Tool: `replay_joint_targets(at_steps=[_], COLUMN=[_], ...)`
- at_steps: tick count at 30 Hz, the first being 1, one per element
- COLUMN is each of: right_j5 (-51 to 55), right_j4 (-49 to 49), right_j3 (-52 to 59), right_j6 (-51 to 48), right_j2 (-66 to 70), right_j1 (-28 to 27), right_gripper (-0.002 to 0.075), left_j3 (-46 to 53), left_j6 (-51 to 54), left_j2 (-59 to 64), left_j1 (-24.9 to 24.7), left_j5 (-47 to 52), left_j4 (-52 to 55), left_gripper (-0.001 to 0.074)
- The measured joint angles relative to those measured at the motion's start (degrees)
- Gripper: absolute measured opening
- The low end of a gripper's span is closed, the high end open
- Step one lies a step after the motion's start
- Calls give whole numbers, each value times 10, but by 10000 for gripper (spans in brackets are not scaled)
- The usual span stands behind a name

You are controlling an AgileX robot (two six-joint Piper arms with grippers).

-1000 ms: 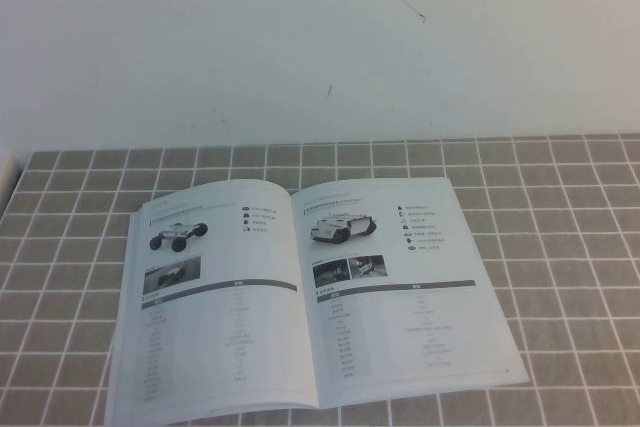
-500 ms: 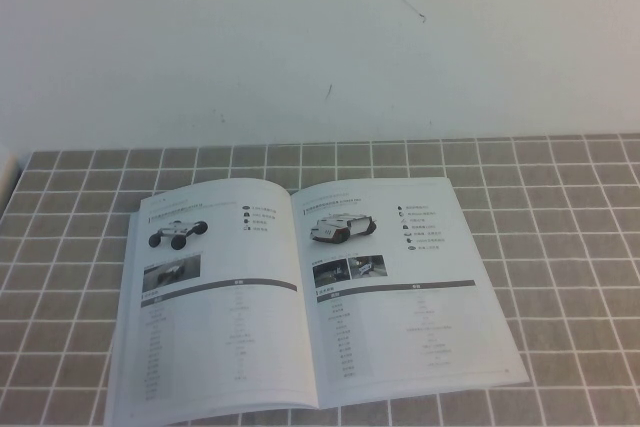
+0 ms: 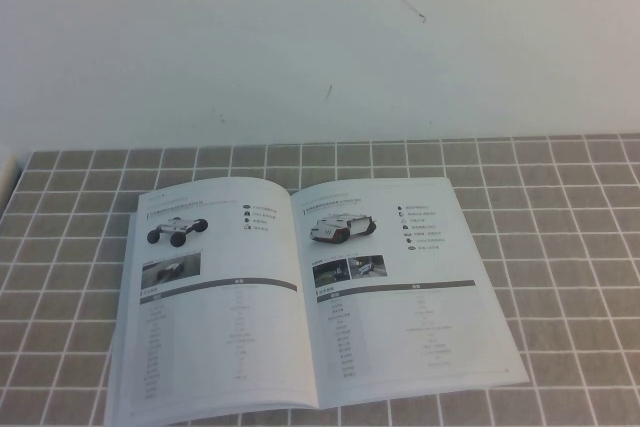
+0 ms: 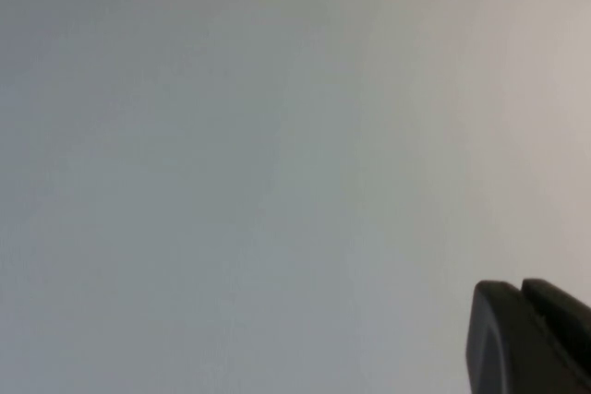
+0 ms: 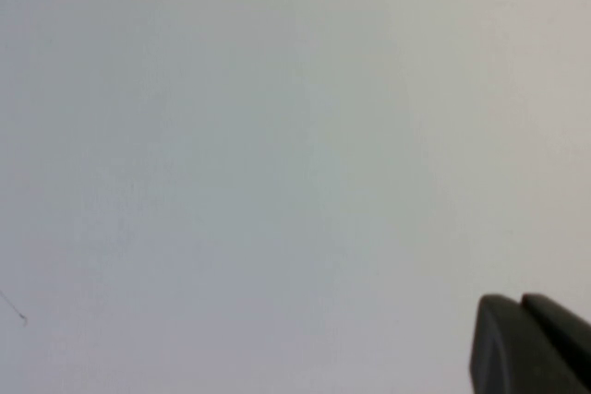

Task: Close book
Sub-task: 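Close the open booklet and leave it lying on the table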

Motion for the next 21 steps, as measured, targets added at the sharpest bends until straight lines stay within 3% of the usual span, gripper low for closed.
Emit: replay_joint_targets(at_steps=[9, 13, 15, 21], right_j5=[-5, 92, 157, 314], right_j4=[1, 15, 15, 16], right_j3=[0, -21, -49, -142], right_j6=[11, 43, 50, 51], right_j2=[0, 0, 0, 0], right_j1=[0, 0, 0, 0], right_gripper=[-3, -3, -3, -3], left_j3=[0, 0, -3, -118], left_j6=[0, -7, -29, -64], left_j2=[0, 0, 0, 0], left_j1=[0, 0, 0, 0], left_j5=[-18, 32, 96, 460], left_j4=[3, 1, -1, -8], left_gripper=[-4, -4, -4, -4])
